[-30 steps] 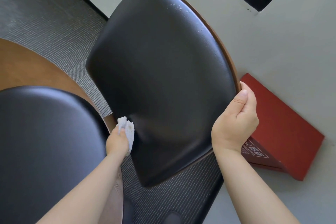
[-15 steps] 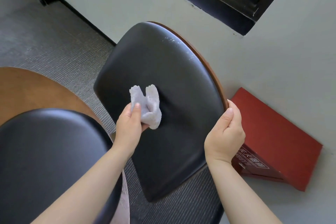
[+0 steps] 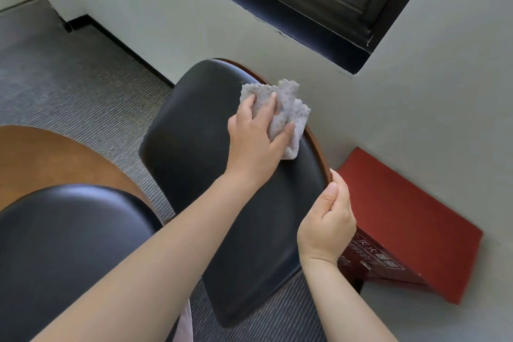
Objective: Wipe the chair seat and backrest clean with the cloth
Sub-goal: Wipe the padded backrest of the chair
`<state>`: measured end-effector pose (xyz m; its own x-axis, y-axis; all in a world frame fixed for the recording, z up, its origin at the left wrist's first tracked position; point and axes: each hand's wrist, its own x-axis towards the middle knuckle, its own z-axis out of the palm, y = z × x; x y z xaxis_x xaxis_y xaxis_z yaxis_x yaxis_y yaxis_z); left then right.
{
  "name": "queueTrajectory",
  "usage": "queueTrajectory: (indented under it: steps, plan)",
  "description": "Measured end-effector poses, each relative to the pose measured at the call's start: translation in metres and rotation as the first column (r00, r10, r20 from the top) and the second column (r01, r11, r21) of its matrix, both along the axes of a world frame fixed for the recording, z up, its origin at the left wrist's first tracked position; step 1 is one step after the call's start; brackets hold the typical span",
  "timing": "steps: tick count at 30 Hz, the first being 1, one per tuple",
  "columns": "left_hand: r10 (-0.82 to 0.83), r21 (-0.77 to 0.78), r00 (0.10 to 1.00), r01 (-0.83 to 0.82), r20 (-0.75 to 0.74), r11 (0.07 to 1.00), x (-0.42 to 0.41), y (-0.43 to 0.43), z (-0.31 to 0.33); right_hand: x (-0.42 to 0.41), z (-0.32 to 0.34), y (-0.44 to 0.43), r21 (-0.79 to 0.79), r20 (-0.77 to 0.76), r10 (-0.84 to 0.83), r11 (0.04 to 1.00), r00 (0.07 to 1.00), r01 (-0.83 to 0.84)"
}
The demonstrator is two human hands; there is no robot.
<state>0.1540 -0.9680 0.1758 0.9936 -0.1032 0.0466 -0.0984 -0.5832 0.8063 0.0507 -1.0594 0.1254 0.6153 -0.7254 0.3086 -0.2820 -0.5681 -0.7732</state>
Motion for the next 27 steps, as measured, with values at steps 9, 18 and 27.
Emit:
queueTrajectory:
  steps: [9,18,27]
  plan:
    - [0.112,0.260,0.993,-0.117,0.034,0.959,0.018,-0.021,-0.012,0.000,-0.001,0.000,-0.001,-0.009,-0.002,1.000,1.000,0.002]
    - [0.243,0.214,0.969,-0.247,0.048,0.945,0.035,-0.013,-0.027,0.000,-0.001,0.000,-0.013,0.013,-0.012,1.000,1.000,0.013]
    - [0.307,0.120,0.952,-0.304,-0.005,0.945,0.024,-0.013,-0.037,-0.001,-0.001,0.001,-0.013,0.013,-0.016,1.000,1.000,0.016]
